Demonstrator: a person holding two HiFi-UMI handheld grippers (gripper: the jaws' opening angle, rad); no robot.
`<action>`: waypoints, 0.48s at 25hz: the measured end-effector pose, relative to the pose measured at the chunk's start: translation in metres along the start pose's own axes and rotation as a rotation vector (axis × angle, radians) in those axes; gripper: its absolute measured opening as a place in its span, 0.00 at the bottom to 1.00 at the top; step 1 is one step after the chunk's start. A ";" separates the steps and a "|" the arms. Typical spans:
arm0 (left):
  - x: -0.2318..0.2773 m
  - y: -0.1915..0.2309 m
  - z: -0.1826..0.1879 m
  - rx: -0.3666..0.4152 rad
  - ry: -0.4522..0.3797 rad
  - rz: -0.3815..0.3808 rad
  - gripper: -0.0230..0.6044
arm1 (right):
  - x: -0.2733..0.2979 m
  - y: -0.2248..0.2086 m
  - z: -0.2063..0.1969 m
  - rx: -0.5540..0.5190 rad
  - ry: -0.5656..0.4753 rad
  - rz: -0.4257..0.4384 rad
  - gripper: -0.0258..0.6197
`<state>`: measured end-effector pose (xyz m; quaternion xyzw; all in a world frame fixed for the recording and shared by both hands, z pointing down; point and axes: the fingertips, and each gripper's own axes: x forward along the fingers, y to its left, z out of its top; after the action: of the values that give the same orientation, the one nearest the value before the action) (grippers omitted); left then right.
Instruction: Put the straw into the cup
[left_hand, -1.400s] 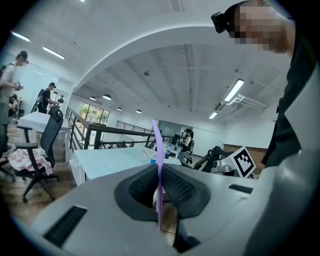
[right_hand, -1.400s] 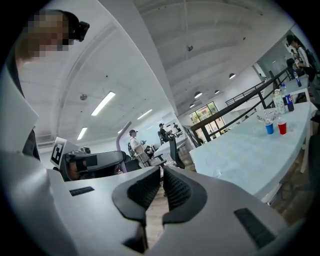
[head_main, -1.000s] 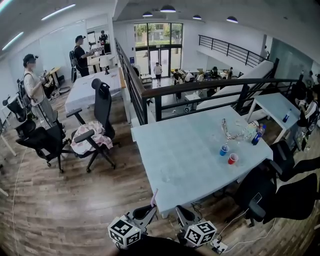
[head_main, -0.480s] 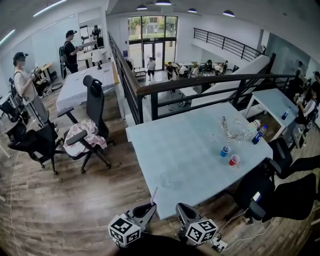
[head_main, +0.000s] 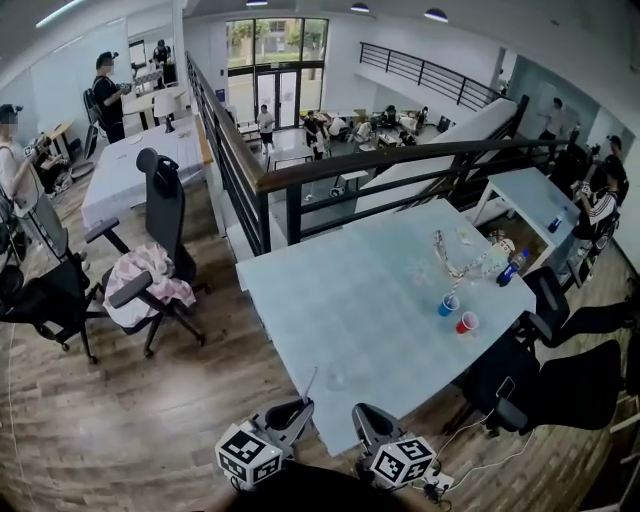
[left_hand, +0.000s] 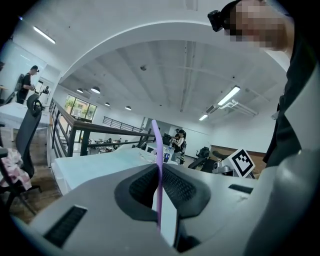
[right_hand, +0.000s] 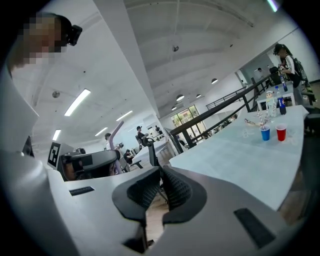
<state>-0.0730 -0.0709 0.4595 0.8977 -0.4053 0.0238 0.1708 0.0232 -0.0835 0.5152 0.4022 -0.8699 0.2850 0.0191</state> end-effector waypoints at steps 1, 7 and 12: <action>0.000 0.008 0.001 -0.003 0.002 -0.007 0.10 | 0.006 0.001 0.000 0.005 0.001 -0.010 0.10; -0.002 0.046 0.006 -0.015 0.015 -0.059 0.10 | 0.037 0.010 -0.001 0.016 0.000 -0.067 0.10; -0.003 0.073 0.005 -0.026 0.019 -0.106 0.10 | 0.053 0.016 -0.008 0.015 0.011 -0.122 0.10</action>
<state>-0.1296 -0.1150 0.4754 0.9153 -0.3559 0.0181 0.1876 -0.0257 -0.1073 0.5282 0.4528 -0.8416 0.2920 0.0383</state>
